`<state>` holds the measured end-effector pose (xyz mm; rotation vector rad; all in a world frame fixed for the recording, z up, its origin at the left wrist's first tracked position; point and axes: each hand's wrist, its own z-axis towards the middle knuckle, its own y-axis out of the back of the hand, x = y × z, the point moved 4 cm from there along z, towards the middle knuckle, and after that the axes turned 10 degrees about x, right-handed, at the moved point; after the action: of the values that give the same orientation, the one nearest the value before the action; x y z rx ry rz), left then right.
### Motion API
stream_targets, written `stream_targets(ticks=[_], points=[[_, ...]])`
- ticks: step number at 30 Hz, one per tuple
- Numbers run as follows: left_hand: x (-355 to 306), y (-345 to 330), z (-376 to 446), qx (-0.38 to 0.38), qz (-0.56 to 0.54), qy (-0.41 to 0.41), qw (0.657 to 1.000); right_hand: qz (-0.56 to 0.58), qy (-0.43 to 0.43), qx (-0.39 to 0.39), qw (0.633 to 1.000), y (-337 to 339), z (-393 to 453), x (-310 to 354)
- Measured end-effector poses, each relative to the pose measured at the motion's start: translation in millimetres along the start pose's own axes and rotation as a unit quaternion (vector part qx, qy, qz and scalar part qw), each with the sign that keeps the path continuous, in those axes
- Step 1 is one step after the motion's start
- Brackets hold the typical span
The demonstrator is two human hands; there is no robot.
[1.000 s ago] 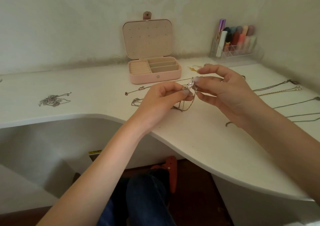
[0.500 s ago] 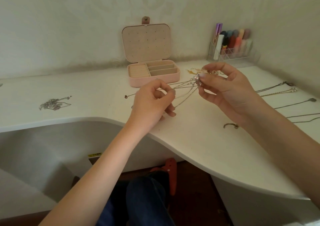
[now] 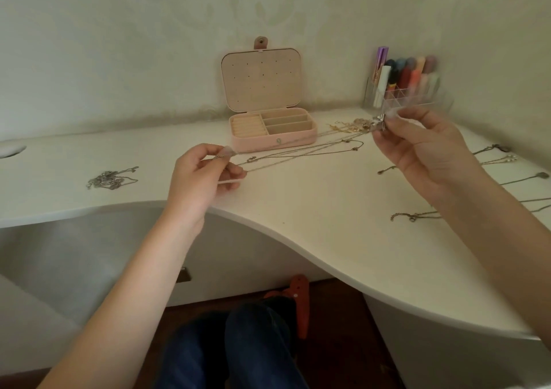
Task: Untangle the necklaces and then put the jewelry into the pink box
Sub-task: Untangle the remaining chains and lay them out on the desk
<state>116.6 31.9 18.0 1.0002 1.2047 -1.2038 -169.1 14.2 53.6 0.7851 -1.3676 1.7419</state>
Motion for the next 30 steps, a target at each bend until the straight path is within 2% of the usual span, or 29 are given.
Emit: stream_targets(ticks=[4, 6, 9, 15, 19, 22, 28, 30], points=[[0, -5, -2, 0.044, -0.205, 0.025, 0.977, -0.085, 0.019, -0.018, 0.996, 2, -2, 1], [-1, -11, -4, 0.061, -0.25, 0.034, 0.966, -0.175, 0.041, -0.027, 0.983, 2, -2, 1], [-5, -17, -8, 0.075, -0.234, 0.039, 0.968, -0.3, 0.076, -0.031, 0.951, 0, 0, 0], [-8, -22, -17, 0.147, -0.205, 0.098, 0.963, -0.394, 0.106, -0.045, 0.912, 0, 2, -2], [-12, -24, -23, 0.183, -0.218, 0.086, 0.955, -0.377, 0.077, -0.053, 0.922, 2, 1, -5], [-11, -24, -24, 0.185, -0.168, 0.063, 0.966, -0.338, 0.051, -0.055, 0.938, 5, 2, -8], [-10, -24, -25, 0.161, -0.094, 0.06, 0.981, -0.272, 0.017, -0.053, 0.961, 8, 3, -11], [-9, -21, -24, 0.129, -0.051, 0.047, 0.989, -0.209, -0.015, -0.055, 0.976, 8, 3, -14]])
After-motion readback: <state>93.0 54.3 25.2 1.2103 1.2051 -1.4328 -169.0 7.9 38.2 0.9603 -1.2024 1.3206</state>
